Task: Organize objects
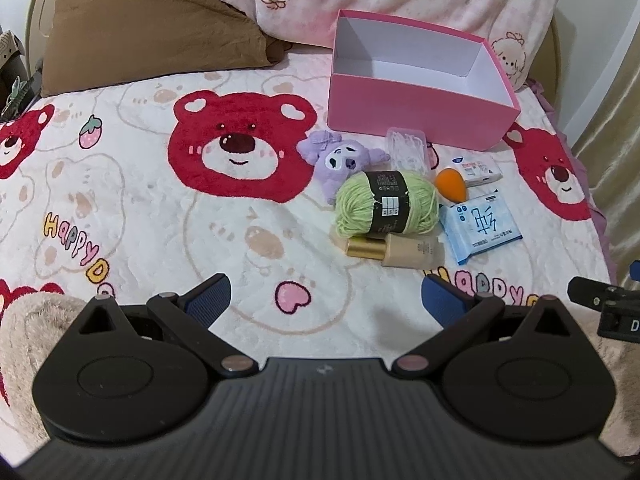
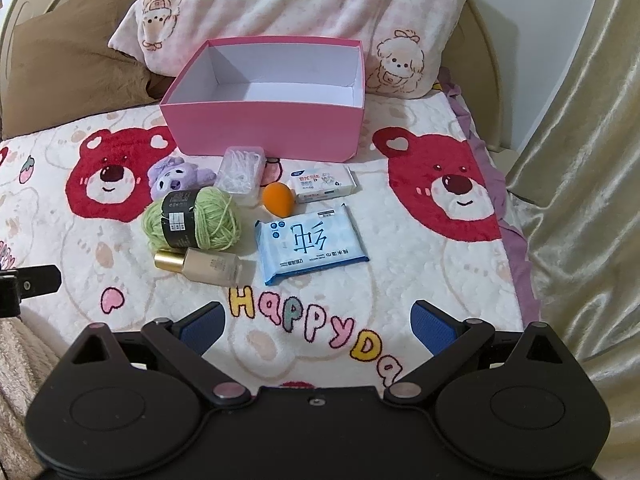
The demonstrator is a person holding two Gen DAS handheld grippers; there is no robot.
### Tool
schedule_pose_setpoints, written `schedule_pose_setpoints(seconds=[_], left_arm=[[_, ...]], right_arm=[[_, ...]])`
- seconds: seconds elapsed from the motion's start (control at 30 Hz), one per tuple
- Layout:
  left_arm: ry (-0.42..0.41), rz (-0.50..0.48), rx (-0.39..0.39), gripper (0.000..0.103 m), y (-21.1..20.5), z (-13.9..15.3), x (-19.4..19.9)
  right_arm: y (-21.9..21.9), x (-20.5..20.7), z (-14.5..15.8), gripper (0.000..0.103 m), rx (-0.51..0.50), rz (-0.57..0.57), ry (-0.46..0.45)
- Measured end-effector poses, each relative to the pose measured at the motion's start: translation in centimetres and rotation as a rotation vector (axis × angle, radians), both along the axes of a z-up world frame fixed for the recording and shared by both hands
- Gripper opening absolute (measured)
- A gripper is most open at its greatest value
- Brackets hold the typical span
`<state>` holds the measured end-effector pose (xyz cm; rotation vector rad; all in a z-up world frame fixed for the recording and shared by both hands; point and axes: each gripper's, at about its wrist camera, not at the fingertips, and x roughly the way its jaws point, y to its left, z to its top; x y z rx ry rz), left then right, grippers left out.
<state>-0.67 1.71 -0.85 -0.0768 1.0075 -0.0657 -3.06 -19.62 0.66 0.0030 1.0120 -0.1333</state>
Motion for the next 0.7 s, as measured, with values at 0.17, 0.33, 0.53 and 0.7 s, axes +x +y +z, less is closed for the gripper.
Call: schedule_pose_setpoints(seconds=[0.17, 0.33, 0.53, 0.7], left_arm=[[-0.001, -0.001, 0.001, 0.103, 0.0, 0.0, 0.0], [-0.002, 0.000, 0.001, 0.103, 0.1, 0.0, 0.0], [-0.020, -0.010, -0.008, 0.103, 0.4, 0.2, -0.1], [-0.047, -0.017, -0.018, 0.103, 0.8, 1.0, -0.4]], right_arm=[[0.1, 0.0, 0.0, 0.101, -0.001, 0.002, -0.001], [0.0, 0.0, 0.1, 0.101, -0.004, 0.005, 0.001], [-0.1, -0.1, 0.4, 0.101, -0.013, 0.004, -0.007], [-0.2, 0.0, 0.4, 0.101, -0.012, -0.008, -0.001]])
